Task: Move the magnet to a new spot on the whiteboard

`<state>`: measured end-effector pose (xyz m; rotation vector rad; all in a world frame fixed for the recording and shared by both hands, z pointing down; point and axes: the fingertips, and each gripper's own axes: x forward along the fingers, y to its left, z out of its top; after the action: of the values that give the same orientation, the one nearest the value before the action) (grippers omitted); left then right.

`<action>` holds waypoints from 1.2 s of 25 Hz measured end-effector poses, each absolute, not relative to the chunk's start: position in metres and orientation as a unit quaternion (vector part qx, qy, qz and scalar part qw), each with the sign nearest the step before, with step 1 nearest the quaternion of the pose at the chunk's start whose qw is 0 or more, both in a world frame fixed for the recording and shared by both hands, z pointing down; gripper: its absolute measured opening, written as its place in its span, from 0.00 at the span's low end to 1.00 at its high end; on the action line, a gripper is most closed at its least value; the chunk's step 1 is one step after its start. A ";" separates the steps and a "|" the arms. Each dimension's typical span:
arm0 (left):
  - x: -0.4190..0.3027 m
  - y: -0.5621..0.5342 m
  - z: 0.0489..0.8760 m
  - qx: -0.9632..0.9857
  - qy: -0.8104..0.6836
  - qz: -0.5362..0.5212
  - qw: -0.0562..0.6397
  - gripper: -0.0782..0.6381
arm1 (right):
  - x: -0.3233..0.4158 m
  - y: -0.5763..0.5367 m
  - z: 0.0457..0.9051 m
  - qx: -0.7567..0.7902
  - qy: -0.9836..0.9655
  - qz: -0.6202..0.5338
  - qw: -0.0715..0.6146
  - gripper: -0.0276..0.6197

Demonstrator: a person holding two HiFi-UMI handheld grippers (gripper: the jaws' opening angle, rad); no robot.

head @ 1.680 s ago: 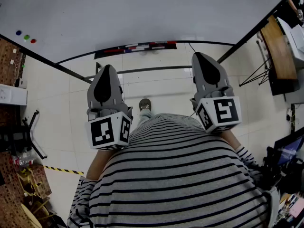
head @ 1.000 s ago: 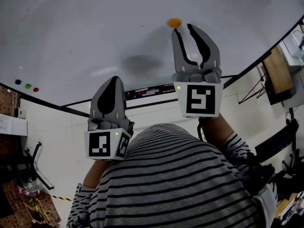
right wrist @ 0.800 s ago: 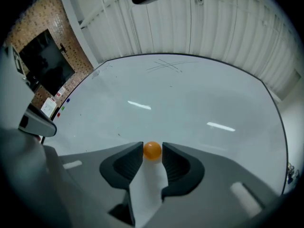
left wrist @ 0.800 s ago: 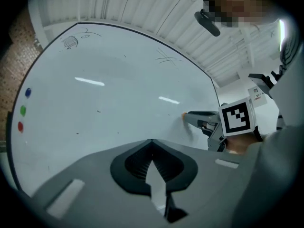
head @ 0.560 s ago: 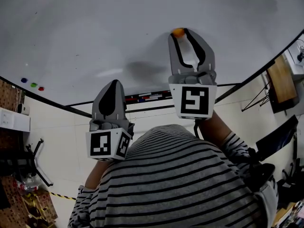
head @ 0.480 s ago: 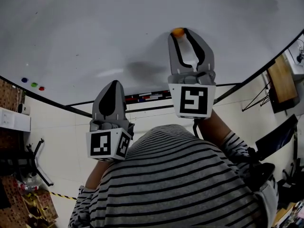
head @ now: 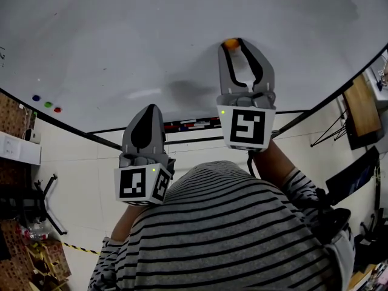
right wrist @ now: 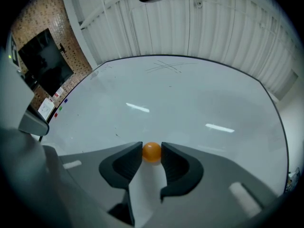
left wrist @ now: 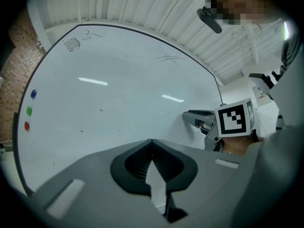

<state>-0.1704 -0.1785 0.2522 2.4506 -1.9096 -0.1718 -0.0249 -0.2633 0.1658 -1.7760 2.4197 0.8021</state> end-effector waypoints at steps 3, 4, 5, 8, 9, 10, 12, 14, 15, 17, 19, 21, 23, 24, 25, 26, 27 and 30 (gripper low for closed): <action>-0.166 -0.174 0.252 0.788 -0.614 -0.057 0.013 0.13 | -0.017 -0.250 0.157 -0.567 0.783 0.251 0.042 0.23; -0.163 -0.172 0.251 0.787 -0.614 -0.056 0.011 0.13 | -0.013 -0.242 0.154 -0.566 0.786 0.245 0.048 0.23; -0.160 -0.171 0.250 0.787 -0.614 -0.056 0.008 0.13 | -0.008 -0.236 0.153 -0.564 0.790 0.236 0.051 0.23; -0.165 -0.174 0.241 0.784 -0.618 -0.058 -0.003 0.13 | 0.000 -0.225 0.155 -0.563 0.800 0.202 0.050 0.23; -0.168 -0.177 0.236 0.783 -0.619 -0.060 -0.008 0.13 | 0.003 -0.223 0.158 -0.564 0.802 0.191 0.046 0.23; -0.171 -0.179 0.232 0.781 -0.621 -0.062 -0.013 0.13 | 0.006 -0.220 0.162 -0.564 0.805 0.179 0.040 0.23; -0.172 -0.180 0.225 0.777 -0.625 -0.066 -0.024 0.13 | 0.018 -0.211 0.172 -0.566 0.808 0.159 0.030 0.23; -0.170 -0.177 0.223 0.773 -0.629 -0.067 -0.035 0.13 | 0.033 -0.200 0.187 -0.570 0.809 0.142 0.024 0.23; -0.169 -0.174 0.223 0.772 -0.631 -0.068 -0.037 0.13 | 0.040 -0.195 0.195 -0.572 0.809 0.134 0.019 0.23; -0.168 -0.171 0.227 0.772 -0.631 -0.070 -0.033 0.13 | 0.048 -0.191 0.210 -0.575 0.810 0.115 0.009 0.23; -0.165 -0.167 0.232 0.774 -0.628 -0.070 -0.029 0.13 | 0.051 -0.186 0.220 -0.575 0.813 0.095 0.004 0.23; -0.161 -0.162 0.234 0.777 -0.625 -0.064 -0.029 0.13 | 0.053 -0.182 0.225 -0.573 0.815 0.081 0.003 0.23; -0.155 -0.157 0.237 0.782 -0.621 -0.053 -0.031 0.13 | 0.054 -0.180 0.227 -0.570 0.818 0.073 0.004 0.23; -0.153 -0.156 0.240 0.783 -0.620 -0.049 -0.030 0.13 | 0.054 -0.179 0.228 -0.569 0.819 0.072 0.005 0.23; -0.151 -0.155 0.241 0.783 -0.619 -0.048 -0.027 0.13 | 0.054 -0.179 0.228 -0.568 0.820 0.071 0.006 0.23; -0.150 -0.155 0.241 0.783 -0.619 -0.052 -0.026 0.13 | 0.055 -0.178 0.228 -0.567 0.821 0.071 0.007 0.23; -0.149 -0.154 0.240 0.782 -0.620 -0.056 -0.027 0.13 | 0.056 -0.177 0.228 -0.566 0.821 0.071 0.008 0.23; -0.146 -0.154 0.237 0.780 -0.622 -0.060 -0.036 0.13 | 0.058 -0.177 0.227 -0.564 0.822 0.073 0.011 0.23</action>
<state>-0.1463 -0.1536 0.2368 2.5087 -1.9995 -0.1937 0.0580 -0.1768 0.2266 -1.7599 2.5649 0.2271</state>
